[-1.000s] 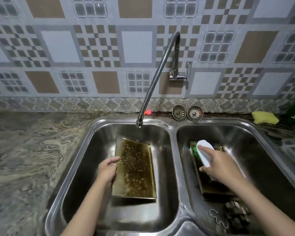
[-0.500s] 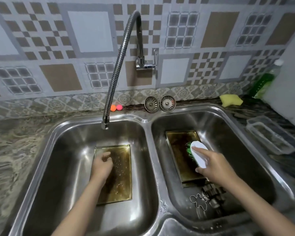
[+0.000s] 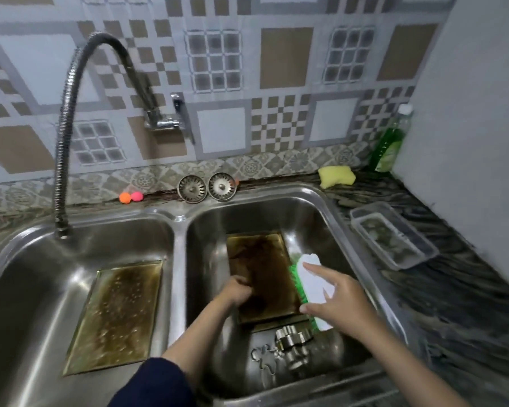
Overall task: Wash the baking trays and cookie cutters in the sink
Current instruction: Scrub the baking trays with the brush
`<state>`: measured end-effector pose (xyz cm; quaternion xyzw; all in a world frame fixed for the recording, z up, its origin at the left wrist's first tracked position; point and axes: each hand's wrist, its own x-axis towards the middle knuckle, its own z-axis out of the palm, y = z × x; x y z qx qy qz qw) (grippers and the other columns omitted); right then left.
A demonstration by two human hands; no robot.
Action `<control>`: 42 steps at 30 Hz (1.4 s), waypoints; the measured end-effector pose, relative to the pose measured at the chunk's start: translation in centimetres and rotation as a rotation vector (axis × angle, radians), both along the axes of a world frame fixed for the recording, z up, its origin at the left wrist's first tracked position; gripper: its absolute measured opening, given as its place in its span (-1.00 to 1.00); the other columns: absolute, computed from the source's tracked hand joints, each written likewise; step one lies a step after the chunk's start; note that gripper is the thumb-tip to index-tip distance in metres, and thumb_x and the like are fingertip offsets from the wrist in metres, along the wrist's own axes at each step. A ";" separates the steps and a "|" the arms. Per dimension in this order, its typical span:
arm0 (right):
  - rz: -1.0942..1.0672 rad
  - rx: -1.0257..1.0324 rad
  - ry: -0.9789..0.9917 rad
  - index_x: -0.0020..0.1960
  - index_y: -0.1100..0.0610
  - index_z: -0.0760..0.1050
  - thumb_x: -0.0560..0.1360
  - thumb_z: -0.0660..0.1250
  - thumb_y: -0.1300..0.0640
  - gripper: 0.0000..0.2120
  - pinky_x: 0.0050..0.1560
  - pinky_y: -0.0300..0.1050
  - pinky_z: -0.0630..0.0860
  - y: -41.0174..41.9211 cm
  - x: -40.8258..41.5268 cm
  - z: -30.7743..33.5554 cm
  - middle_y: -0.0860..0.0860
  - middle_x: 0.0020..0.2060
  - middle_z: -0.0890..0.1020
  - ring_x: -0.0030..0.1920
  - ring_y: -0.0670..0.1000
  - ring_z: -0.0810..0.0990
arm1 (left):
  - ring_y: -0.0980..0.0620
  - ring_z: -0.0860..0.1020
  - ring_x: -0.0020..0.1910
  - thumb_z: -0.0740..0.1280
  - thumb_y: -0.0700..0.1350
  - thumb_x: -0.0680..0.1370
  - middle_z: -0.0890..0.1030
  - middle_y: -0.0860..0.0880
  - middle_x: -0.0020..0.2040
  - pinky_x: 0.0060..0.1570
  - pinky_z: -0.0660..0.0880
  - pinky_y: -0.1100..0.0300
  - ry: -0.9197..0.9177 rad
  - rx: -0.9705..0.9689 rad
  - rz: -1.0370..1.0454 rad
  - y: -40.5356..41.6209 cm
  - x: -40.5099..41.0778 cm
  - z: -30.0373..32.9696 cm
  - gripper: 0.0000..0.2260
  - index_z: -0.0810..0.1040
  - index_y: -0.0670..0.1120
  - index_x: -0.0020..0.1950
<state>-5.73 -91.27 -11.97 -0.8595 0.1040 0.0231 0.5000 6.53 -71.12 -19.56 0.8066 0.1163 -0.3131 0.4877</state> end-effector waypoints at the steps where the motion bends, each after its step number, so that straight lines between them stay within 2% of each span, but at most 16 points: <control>1: 0.007 0.017 0.004 0.29 -0.25 0.45 0.21 0.63 0.16 -0.25 0.22 -0.27 0.45 -1.2 -0.4 -0.3 -0.21 0.31 0.46 0.32 -0.17 0.40 | 0.00 0.56 -0.09 0.37 -0.22 0.47 0.58 -0.16 0.13 -0.08 0.52 0.25 -0.002 0.038 -0.002 -0.6 -0.1 -0.9 -0.67 0.50 -0.20 0.22; 2: 0.016 0.030 0.005 0.29 -0.27 0.44 0.21 0.63 0.14 -0.25 0.25 -0.21 0.46 -2.3 -0.8 -0.5 -0.23 0.31 0.45 0.33 -0.16 0.39 | -0.05 0.59 -0.05 0.39 -0.18 0.43 0.61 -0.14 0.06 -0.04 0.54 0.17 -0.026 0.084 0.009 -0.9 -0.1 -1.7 -0.70 0.55 -0.19 0.16; 4: 0.037 0.053 0.009 0.28 -0.30 0.43 0.22 0.62 0.11 -0.26 0.28 -0.11 0.47 -4.4 -1.3 -0.8 -0.26 0.29 0.43 0.34 -0.14 0.38 | -0.09 0.61 -0.08 0.45 -0.14 0.38 0.64 -0.12 -0.07 -0.09 0.56 0.11 -0.050 0.129 0.113 -1.5 -0.2 -2.3 -0.77 0.61 -0.19 0.00; 8: 0.076 0.075 -0.020 0.27 -0.30 0.44 0.21 0.63 0.12 -0.26 0.28 -0.08 0.47 -7.7 -1.6 -0.4 -0.25 0.30 0.45 0.35 -0.11 0.37 | -0.08 0.58 -0.14 0.42 -0.17 0.42 0.62 -0.15 -0.06 -0.31 0.50 0.18 -0.113 0.153 0.262 -2.6 -0.8 -1.5 -0.79 0.57 -0.22 0.01; 12: 0.064 0.086 -0.084 0.23 -0.27 0.47 0.19 0.64 0.16 -0.28 0.22 -0.14 0.51 -10.8 -0.8 1.9 -0.22 0.20 0.46 0.27 -0.10 0.41 | -0.10 0.60 -0.02 0.31 -0.35 0.45 0.58 -0.13 0.08 -0.05 0.60 -0.03 -0.251 0.089 0.320 -3.5 -1.6 -0.5 -0.69 0.52 -0.12 0.15; 15: 0.013 0.040 -0.158 0.25 -0.22 0.49 0.22 0.62 0.15 -0.32 0.04 -0.19 0.55 -14.1 0.9 4.4 -0.09 0.20 0.48 0.14 -0.06 0.49 | -0.12 0.62 0.02 0.28 -0.42 0.44 0.58 -0.18 0.14 -0.02 0.60 -0.10 -0.307 -0.001 0.223 -3.7 -1.5 0.4 -0.60 0.51 -0.09 0.22; 18: -0.031 -0.102 -0.173 0.27 -0.16 0.47 0.30 0.57 0.15 -0.39 -0.22 -0.19 0.46 -17.9 3.4 6.5 -0.01 0.22 0.44 -0.05 -0.02 0.51 | -0.08 0.61 0.05 0.32 -0.39 0.46 0.57 -0.16 0.16 -0.08 0.62 0.05 -0.426 0.012 0.198 -4.4 -1.9 2.3 -0.59 0.52 -0.05 0.24; 21: -0.039 -0.197 -0.106 0.30 -0.13 0.44 0.34 0.50 0.17 -0.42 -0.19 -0.10 0.46 -20.3 5.6 6.5 0.03 0.33 0.40 0.06 0.08 0.50 | -0.09 0.59 0.04 0.31 -0.41 0.45 0.55 -0.11 0.14 -0.24 0.55 0.24 -0.585 0.027 0.220 -5.1 -3.0 4.4 -0.56 0.52 -0.02 0.24; 24: 0.034 -0.344 -0.014 0.35 -0.13 0.39 0.34 0.45 0.13 -0.38 -0.13 -0.03 0.53 -20.9 6.9 5.0 0.06 0.29 0.45 0.07 0.10 0.52 | 0.06 0.53 0.02 0.32 -0.44 0.43 0.51 -0.02 0.07 -0.08 0.51 0.26 -0.791 0.120 0.142 -5.5 -4.2 6.6 -0.53 0.55 -0.03 0.24; 26: 0.092 -0.417 0.017 0.39 -0.12 0.35 0.35 0.44 0.11 -0.36 -0.30 -0.16 0.46 -20.9 7.3 4.2 0.06 0.25 0.48 -0.02 0.05 0.52 | 0.12 0.51 -0.04 0.32 -0.50 0.39 0.50 -0.02 0.00 -0.02 0.51 0.28 -0.906 0.151 0.096 -5.7 -4.9 7.6 -0.50 0.57 -0.08 0.22; 29: 0.148 -0.486 0.005 0.40 -0.07 0.36 0.36 0.44 0.14 -0.36 -0.34 -0.23 0.32 -20.7 7.6 3.0 0.05 0.28 0.48 0.06 0.06 0.51 | 0.14 0.52 -0.08 0.32 -0.54 0.35 0.50 -0.03 -0.01 -0.01 0.42 0.54 -1.015 0.227 0.037 -5.5 -5.7 8.2 -0.47 0.59 -0.10 0.21; 33: 0.151 -0.572 0.010 0.40 -0.04 0.37 0.34 0.44 0.13 -0.35 -0.08 -0.15 0.44 -20.4 8.0 1.4 0.08 0.38 0.39 0.24 0.13 0.46 | 0.11 0.55 -0.05 0.33 -0.57 0.32 0.49 -0.01 -0.01 0.09 0.43 0.52 -1.050 0.207 -0.009 -5.2 -6.4 8.6 -0.43 0.58 -0.10 0.23; 35: 0.144 -0.560 0.012 0.40 -0.03 0.37 0.33 0.45 0.13 -0.34 -0.03 -0.11 0.48 -20.4 8.2 1.2 0.07 0.38 0.40 0.24 0.12 0.47 | 0.11 0.54 -0.04 0.32 -0.57 0.33 0.50 -0.01 -0.03 0.09 0.45 0.48 -1.041 0.158 0.018 -5.1 -6.7 8.8 -0.44 0.58 -0.09 0.22; 39: 0.035 -0.395 0.014 0.40 -0.06 0.37 0.34 0.46 0.14 -0.34 -0.12 -0.07 0.51 -20.5 8.2 2.2 0.07 0.28 0.49 0.15 0.14 0.53 | 0.10 0.54 -0.10 0.36 -0.49 0.40 0.52 0.01 -0.13 0.01 0.50 0.40 -1.007 0.036 0.154 -4.5 -6.9 9.0 -0.48 0.59 0.08 0.13; 40: -0.019 -0.349 -0.031 0.39 -0.07 0.37 0.35 0.46 0.16 -0.36 -0.15 -0.05 0.51 -20.4 8.0 2.8 0.08 0.22 0.51 0.09 0.14 0.55 | 0.10 0.52 -0.17 0.37 -0.45 0.41 0.50 0.02 -0.20 0.00 0.48 0.40 -0.980 -0.012 0.202 -4.2 -6.8 8.8 -0.50 0.58 0.13 0.10; 42: -0.093 -0.277 -0.166 0.37 -0.07 0.39 0.36 0.44 0.18 -0.39 -0.25 -0.08 0.47 -19.5 7.4 4.2 0.08 -0.04 0.53 -0.14 0.10 0.55 | 0.08 0.49 -0.25 0.35 -0.40 0.46 0.46 0.03 -0.27 0.09 0.46 0.24 -0.863 -0.163 0.295 -3.6 -6.6 8.4 -0.55 0.59 0.17 0.06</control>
